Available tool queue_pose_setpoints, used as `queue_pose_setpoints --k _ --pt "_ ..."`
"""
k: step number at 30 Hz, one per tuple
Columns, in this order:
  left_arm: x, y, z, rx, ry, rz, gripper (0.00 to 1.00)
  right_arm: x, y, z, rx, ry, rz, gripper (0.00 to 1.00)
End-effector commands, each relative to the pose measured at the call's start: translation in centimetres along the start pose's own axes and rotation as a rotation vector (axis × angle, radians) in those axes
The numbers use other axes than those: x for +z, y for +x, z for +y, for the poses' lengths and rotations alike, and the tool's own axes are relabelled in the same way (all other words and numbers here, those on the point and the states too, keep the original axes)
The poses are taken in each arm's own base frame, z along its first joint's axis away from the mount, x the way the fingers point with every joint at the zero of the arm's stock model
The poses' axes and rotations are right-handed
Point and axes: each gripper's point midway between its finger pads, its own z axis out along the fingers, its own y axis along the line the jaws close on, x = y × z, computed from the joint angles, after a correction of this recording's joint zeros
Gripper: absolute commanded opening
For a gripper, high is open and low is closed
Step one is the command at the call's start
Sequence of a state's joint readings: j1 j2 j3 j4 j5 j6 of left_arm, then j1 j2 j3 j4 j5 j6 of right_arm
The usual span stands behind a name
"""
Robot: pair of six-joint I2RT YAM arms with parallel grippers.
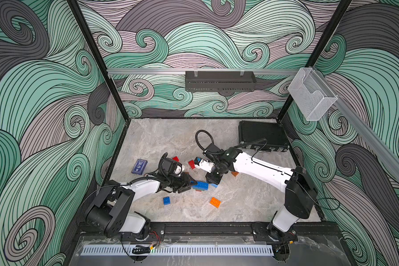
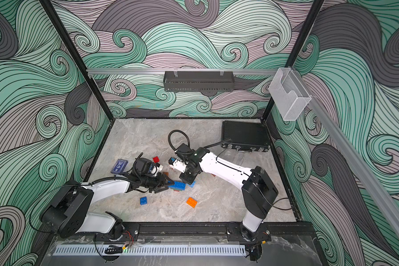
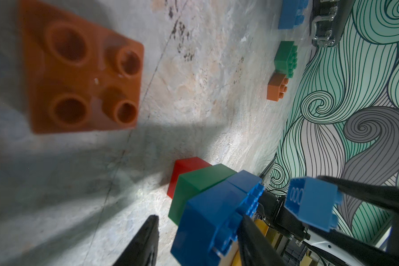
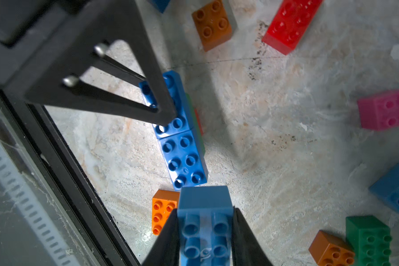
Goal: Assemble a heart with lego
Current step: Assemble the lego brick with the lego brick.
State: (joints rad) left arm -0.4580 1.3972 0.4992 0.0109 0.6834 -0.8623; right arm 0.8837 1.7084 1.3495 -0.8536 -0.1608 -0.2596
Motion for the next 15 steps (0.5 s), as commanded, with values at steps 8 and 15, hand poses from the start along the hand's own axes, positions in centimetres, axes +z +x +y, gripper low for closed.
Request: queue_pose_setpoints --k 8,15 --pt "0.5 0.2 1.5 0.000 -0.047 -0.009 0.50 1.6 -0.6 1.7 -0.165 -0.044 0.068 0.30" --pt "0.5 0.2 1.6 -0.002 -0.044 -0.016 0.49 2.3 -1.0 1.9 -0.191 -0.052 0.078 0.30"
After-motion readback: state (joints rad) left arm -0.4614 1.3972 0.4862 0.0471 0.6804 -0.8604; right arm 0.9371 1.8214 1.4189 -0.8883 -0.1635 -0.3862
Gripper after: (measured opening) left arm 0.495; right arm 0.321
